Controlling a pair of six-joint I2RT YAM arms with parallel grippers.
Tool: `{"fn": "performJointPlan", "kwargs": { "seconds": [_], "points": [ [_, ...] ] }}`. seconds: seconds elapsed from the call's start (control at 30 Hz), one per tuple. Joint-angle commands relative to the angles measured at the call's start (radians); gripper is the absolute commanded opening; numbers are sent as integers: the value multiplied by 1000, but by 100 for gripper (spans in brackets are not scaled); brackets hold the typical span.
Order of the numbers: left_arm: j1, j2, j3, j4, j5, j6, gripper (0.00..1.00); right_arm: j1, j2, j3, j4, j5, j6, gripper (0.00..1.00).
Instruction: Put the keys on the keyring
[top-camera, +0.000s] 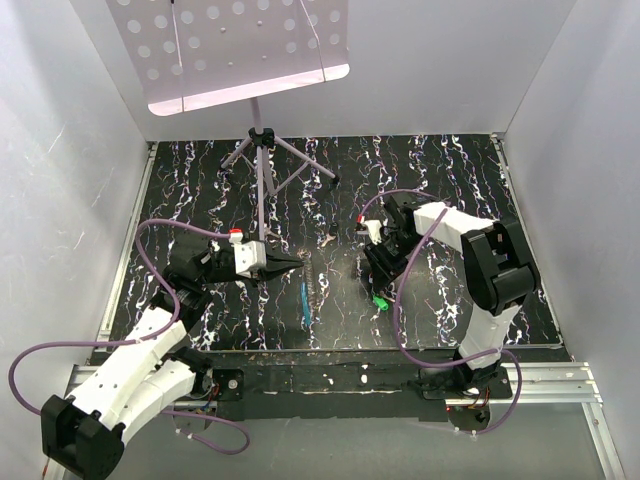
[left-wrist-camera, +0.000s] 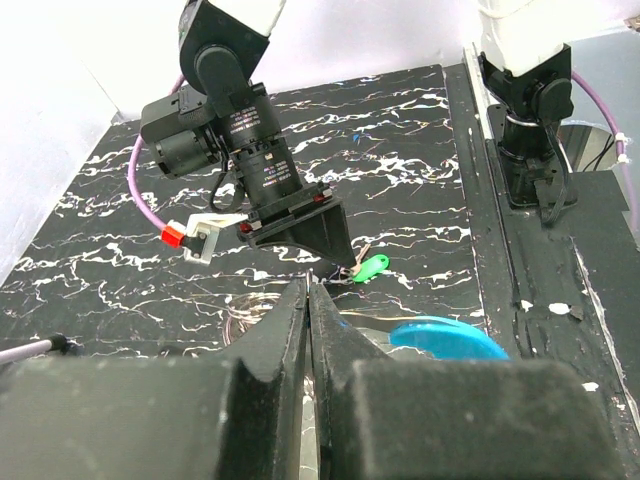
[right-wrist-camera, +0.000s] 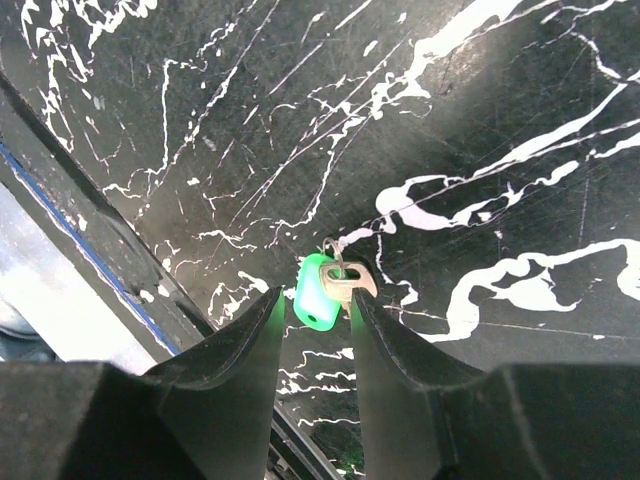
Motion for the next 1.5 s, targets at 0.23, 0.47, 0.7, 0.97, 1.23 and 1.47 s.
{"fn": "performJointPlan", "kwargs": {
  "seconds": [0.23,0.47,0.7,0.97,1.23,1.47],
  "points": [
    [11,-6,20,6,4,14,0,21,55,66,2,21,25,36],
    [11,-8,20,3,7,17,0,29,68,68,-3,38,23,35],
    [11,-11,23,3,9,15,0,35,70,68,-7,53,25,35],
    [11,-12,23,0,10,17,0,50,65,69,-18,42,14,33],
    [11,-11,23,0,12,17,0,60,65,72,-21,45,11,30],
    [11,-9,23,0,15,17,0,61,41,69,-23,59,5,31]
  ]
}}
